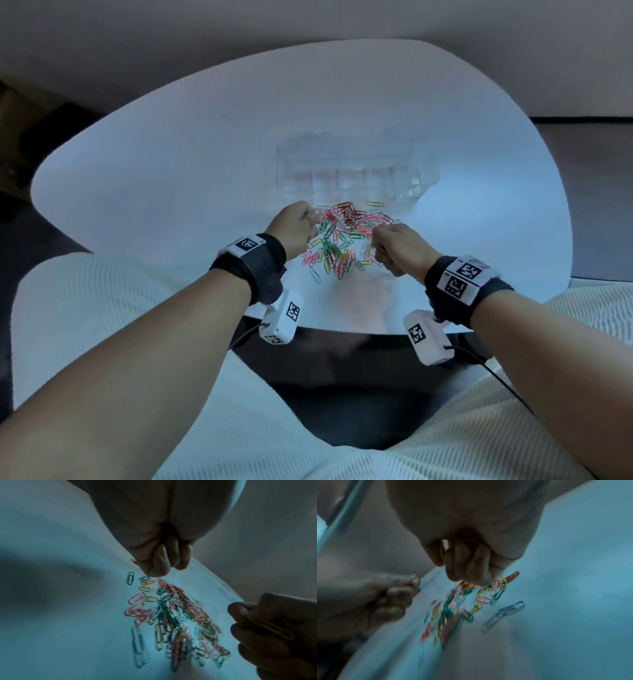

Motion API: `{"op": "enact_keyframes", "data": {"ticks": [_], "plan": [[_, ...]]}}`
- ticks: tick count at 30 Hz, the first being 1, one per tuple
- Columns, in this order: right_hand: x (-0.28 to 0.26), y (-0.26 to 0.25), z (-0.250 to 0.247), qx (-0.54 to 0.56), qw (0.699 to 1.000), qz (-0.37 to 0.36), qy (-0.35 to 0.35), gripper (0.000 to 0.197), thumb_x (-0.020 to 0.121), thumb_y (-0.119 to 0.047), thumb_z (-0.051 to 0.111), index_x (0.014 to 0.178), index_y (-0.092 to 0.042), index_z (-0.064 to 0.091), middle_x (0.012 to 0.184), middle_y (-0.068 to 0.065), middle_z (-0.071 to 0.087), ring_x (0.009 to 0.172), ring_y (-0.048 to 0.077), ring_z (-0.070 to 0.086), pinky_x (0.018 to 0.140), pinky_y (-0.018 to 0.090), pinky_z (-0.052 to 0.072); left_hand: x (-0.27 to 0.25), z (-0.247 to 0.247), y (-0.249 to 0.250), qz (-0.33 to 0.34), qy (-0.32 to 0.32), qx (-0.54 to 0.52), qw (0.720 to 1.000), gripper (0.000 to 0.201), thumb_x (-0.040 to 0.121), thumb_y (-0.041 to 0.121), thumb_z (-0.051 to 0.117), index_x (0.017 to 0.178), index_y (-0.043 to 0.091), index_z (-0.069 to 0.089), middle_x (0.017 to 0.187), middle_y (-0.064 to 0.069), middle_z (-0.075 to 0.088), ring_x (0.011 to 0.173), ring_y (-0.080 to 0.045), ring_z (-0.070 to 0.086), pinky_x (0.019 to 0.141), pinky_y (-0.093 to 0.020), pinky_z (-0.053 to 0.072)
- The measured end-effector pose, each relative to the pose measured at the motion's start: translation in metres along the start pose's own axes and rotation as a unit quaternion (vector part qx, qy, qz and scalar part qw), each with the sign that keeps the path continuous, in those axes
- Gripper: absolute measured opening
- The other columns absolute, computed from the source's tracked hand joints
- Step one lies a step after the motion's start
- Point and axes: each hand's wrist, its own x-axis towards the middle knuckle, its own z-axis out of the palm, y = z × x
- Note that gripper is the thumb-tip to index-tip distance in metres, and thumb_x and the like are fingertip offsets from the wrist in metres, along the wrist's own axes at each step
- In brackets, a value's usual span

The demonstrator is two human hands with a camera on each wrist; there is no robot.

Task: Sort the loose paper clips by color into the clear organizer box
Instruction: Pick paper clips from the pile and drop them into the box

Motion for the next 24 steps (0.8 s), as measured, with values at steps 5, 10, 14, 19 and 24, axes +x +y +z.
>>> {"op": "enact_keyframes", "data": {"ticks": [5,10,14,19,24], "plan": [[0.000,-0.018,-0.023,0.211,0.976,0.006,0.061,0.030,0.079,0.006,0.033,0.059,-0.015,0.027,0.053,0.006,0.034,0.042,0.013,0.018,0.048,0.023,0.013,-0.002,0.006,0.026,0.016,-0.030,-0.123,0.992,0.034,0.098,-0.006,0.028,0.089,0.005,0.059,0.068,-0.006,0.051,0.051,-0.011,0.034,0.044,-0.018,0.030],[0.013,-0.042,-0.057,0.242,0.962,0.050,0.119,0.015,0.088,-0.006,0.039,0.076,-0.015,0.036,0.063,0.004,0.027,0.051,0.017,0.022,0.051,0.028,0.017,0.006,0.011,0.064,-0.027,-0.001,-0.247,0.969,0.027,0.090,-0.005,0.035,0.078,0.000,0.058,0.062,-0.007,0.045,0.048,-0.011,0.034,0.040,-0.020,0.025],[0.024,-0.058,-0.081,0.247,0.953,0.048,0.171,0.008,0.090,-0.008,0.043,0.083,-0.011,0.045,0.072,0.007,0.042,0.056,0.019,0.038,0.053,0.027,0.030,0.020,0.019,0.087,-0.082,0.006,-0.113,0.990,0.019,0.089,0.006,0.043,0.079,0.002,0.059,0.066,-0.007,0.046,0.052,-0.013,0.033,0.046,-0.024,0.025],[0.035,-0.067,-0.099,0.351,0.917,0.031,0.187,0.015,0.094,-0.007,0.042,0.108,-0.002,0.046,0.086,0.016,0.052,0.067,0.025,0.053,0.066,0.030,0.049,0.036,0.032,0.106,-0.116,0.002,-0.057,0.992,0.026,0.092,0.000,0.034,0.094,-0.002,0.060,0.070,-0.008,0.050,0.055,-0.013,0.039,0.047,-0.019,0.032],[0.042,-0.062,-0.105,0.301,0.945,0.046,0.122,0.046,0.098,-0.038,0.049,0.131,-0.006,0.047,0.134,0.023,0.046,0.122,0.031,0.050,0.104,0.035,0.041,0.054,0.050,0.120,-0.090,-0.022,-0.135,0.986,0.035,0.099,-0.005,0.026,0.121,-0.011,0.053,0.070,-0.007,0.047,0.058,-0.013,0.043,0.042,-0.010,0.041]]}}
